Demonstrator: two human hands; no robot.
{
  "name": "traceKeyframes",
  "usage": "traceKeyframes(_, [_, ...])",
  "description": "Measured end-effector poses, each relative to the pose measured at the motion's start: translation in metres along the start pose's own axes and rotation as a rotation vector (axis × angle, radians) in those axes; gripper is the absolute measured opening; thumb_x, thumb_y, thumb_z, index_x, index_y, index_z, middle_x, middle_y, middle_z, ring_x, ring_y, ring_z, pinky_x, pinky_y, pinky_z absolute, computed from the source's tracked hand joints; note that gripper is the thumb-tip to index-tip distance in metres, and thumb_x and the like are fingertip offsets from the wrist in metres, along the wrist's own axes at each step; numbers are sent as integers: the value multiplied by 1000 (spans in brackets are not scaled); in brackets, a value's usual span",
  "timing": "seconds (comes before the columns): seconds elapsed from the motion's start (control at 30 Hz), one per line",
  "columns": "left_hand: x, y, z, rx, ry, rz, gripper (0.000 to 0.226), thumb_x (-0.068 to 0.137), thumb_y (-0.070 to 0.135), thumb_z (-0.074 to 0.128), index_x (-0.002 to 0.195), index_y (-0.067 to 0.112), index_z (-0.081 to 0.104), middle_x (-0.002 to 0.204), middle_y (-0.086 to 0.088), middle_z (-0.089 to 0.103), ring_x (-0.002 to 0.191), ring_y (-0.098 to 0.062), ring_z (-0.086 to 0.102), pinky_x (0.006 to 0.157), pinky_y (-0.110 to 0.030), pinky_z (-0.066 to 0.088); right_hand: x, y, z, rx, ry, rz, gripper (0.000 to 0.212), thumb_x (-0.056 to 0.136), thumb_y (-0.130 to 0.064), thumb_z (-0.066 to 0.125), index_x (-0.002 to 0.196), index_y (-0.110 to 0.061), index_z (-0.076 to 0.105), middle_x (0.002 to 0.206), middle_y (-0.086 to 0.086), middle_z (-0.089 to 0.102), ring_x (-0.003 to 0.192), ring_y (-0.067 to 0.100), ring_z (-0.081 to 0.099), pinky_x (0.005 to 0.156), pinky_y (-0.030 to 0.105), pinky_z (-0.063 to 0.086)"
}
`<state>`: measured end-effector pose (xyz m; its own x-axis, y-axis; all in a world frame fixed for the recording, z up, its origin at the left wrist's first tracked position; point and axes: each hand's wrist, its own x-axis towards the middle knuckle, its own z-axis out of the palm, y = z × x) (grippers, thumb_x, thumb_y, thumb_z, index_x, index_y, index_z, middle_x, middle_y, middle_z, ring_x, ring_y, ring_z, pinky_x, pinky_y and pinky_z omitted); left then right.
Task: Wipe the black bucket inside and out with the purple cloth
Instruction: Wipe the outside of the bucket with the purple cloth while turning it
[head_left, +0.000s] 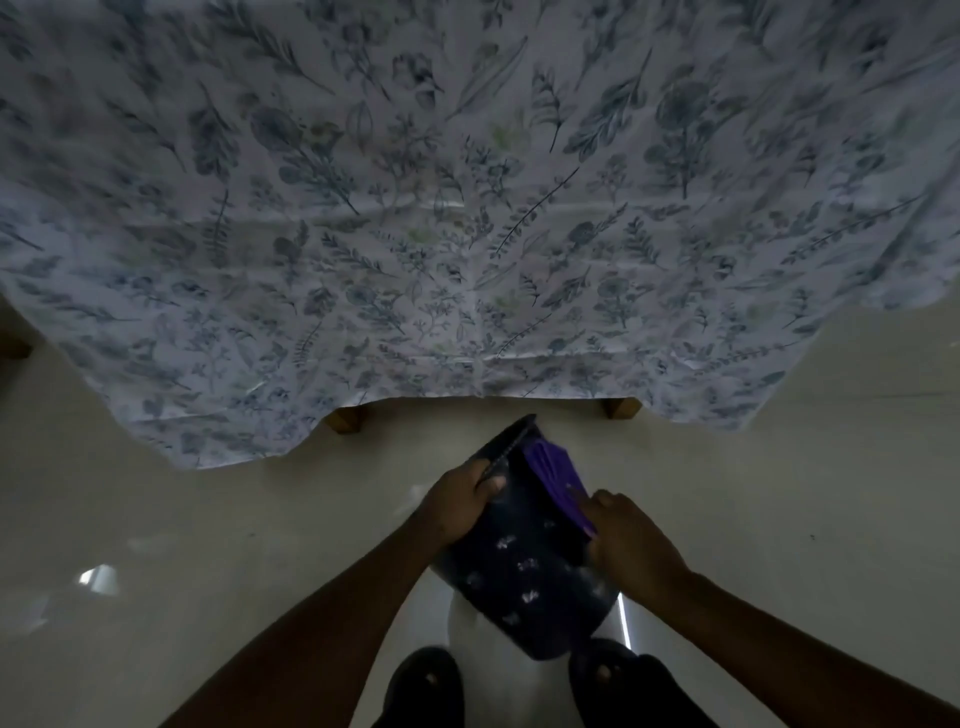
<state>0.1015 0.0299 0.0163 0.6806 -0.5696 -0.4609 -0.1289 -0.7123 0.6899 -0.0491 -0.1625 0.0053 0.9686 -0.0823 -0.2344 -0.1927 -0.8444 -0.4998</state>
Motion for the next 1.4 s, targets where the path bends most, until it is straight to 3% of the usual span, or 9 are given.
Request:
traceKeyframes(0.07, [5, -9, -4, -36, 51, -21, 15, 98, 33, 50, 88, 24, 55, 88, 2, 64, 88, -22, 64, 68, -25, 41, -10, -1, 21, -23, -33, -67, 72, 63, -14, 58, 134, -14, 53, 104, 15, 65, 81, 36, 65, 65, 31, 53])
traceKeyframes(0.13, [6, -21, -5, -21, 106, -24, 20, 97, 39, 51, 81, 27, 51, 77, 10, 59, 76, -15, 61, 60, -20, 39, -19, -4, 34, -38, -51, -95, 72, 75, -53, 59, 139, -25, 45, 114, 4, 61, 94, 25, 63, 70, 18, 51])
traceKeyframes(0.23, [5, -39, 1, -4, 159, -23, 28, 88, 53, 58, 84, 25, 55, 79, 11, 66, 72, -7, 63, 61, -20, 46, -12, -10, 50, 62, -56, -11, 88, 77, -83, 26, 149, -33, 22, 154, -3, 18, 142, 17, 18, 112, 29, 25])
traceKeyframes(0.37, [12, -47, 9, -21, 180, 0, 31, 83, 56, 62, 92, 27, 58, 89, 10, 70, 79, -7, 67, 72, -29, 57, 16, -27, 79, -57, -19, 11, 89, 81, -78, 5, 149, -25, -14, 158, -1, -19, 145, 17, -19, 119, 46, 0])
traceKeyframes(0.7, [15, -65, 13, -44, 252, 20, 25, 84, 53, 62, 95, 30, 63, 92, 12, 71, 83, -5, 67, 74, -26, 56, 30, 9, 89, 285, 209, 341, 61, 98, -49, 28, 151, -22, 17, 155, 3, 30, 141, 21, 32, 114, 39, 31])
traceKeyframes(0.9, [12, -67, 12, -27, 248, 12, 25, 86, 51, 61, 92, 27, 62, 85, 10, 70, 78, -5, 66, 69, -26, 54, 2, -25, 110, -195, 127, -18, 61, 99, -49, 7, 153, -20, 6, 160, 5, 9, 147, 27, 9, 115, 47, 12])
traceKeyframes(1.03, [17, -59, 9, -19, 231, 10, 23, 88, 48, 61, 91, 25, 60, 81, 14, 65, 74, -1, 62, 62, -17, 46, 54, -15, 89, 15, 145, 38, 57, 99, -43, 16, 152, -23, 10, 160, 1, 12, 148, 20, 9, 118, 41, 16])
traceKeyframes(1.13, [22, -54, 9, -22, 248, 12, 28, 86, 49, 61, 92, 22, 62, 84, 8, 69, 75, -6, 64, 69, -29, 54, 58, 7, 85, 295, 206, 264, 58, 98, -43, 24, 151, -21, 21, 156, 4, 28, 144, 21, 27, 116, 41, 27])
traceKeyframes(1.4, [28, -52, 13, -4, 224, -9, 35, 85, 55, 57, 95, 22, 61, 88, 5, 69, 79, -13, 65, 76, -37, 56, 5, -20, 103, -149, 105, -64, 56, 100, -45, 15, 152, -31, -1, 162, -4, 0, 148, 21, -5, 119, 40, 0])
